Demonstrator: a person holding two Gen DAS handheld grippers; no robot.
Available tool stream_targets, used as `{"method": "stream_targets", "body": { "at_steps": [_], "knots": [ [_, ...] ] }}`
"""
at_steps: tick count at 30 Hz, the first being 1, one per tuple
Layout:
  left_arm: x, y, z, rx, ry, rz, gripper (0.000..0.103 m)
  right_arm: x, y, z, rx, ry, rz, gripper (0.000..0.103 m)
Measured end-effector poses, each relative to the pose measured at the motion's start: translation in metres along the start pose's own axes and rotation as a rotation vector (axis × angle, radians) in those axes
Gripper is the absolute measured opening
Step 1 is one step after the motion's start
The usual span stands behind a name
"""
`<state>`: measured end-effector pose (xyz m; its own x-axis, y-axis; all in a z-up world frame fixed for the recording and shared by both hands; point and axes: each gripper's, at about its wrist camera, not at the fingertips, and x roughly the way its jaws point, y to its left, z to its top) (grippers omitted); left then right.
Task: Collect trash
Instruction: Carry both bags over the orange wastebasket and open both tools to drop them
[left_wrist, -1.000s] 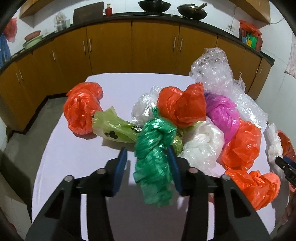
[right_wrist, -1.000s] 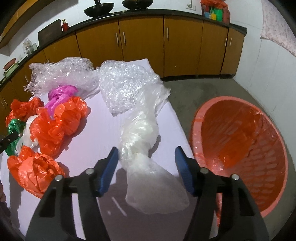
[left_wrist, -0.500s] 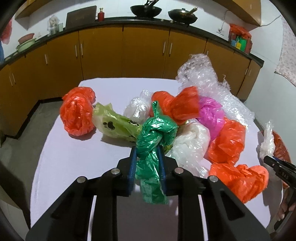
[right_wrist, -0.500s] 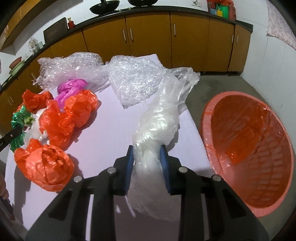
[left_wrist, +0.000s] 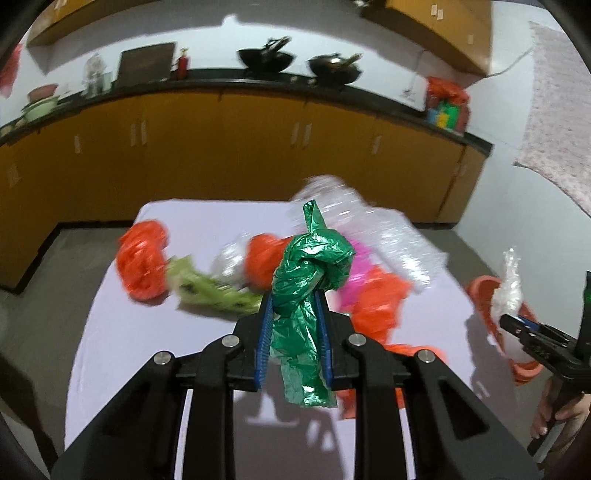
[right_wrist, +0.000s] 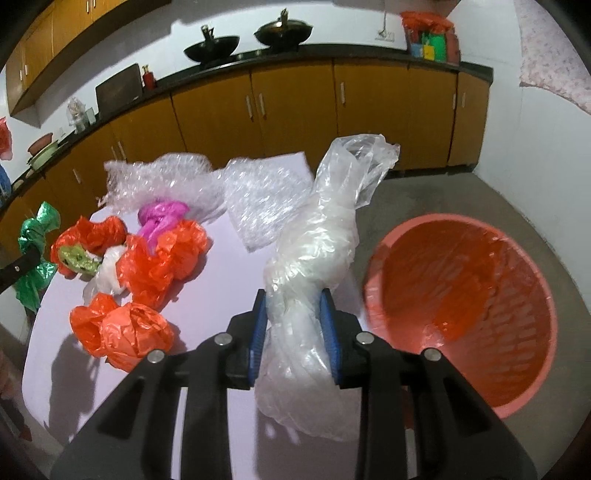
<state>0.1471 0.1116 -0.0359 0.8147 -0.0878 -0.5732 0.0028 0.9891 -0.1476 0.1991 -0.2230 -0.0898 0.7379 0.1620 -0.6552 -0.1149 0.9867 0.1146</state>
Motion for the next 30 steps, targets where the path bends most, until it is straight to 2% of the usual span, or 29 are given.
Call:
{"method": "stream_targets", "body": {
  "at_steps": [6,9,18,25,30],
  "knots": [
    [0.004,-0.061,0.008,0.075,-0.007,-0.121,0.022,-0.024,-0.041,0.002,0.029,-0.032,-0.085,0.029],
    [0.016,-0.099,0.009,0.108,0.011,-0.197,0.022,-0.035,-0.075,0.001,0.079,-0.038,-0.138,0.029],
    [0.072,-0.226,-0.001,0.226,0.091,-0.385,0.022,-0.05,-0.146,-0.005,0.174,-0.054,-0.217,0.029],
    [0.102,-0.281,-0.01,0.295,0.136,-0.439,0.022,-0.042,-0.173,-0.004,0.198,-0.053,-0.232,0.029],
    [0.112,-0.296,-0.013,0.324,0.156,-0.444,0.022,-0.033,-0.184,-0.003,0.199,-0.052,-0.224,0.029]
  ]
}}
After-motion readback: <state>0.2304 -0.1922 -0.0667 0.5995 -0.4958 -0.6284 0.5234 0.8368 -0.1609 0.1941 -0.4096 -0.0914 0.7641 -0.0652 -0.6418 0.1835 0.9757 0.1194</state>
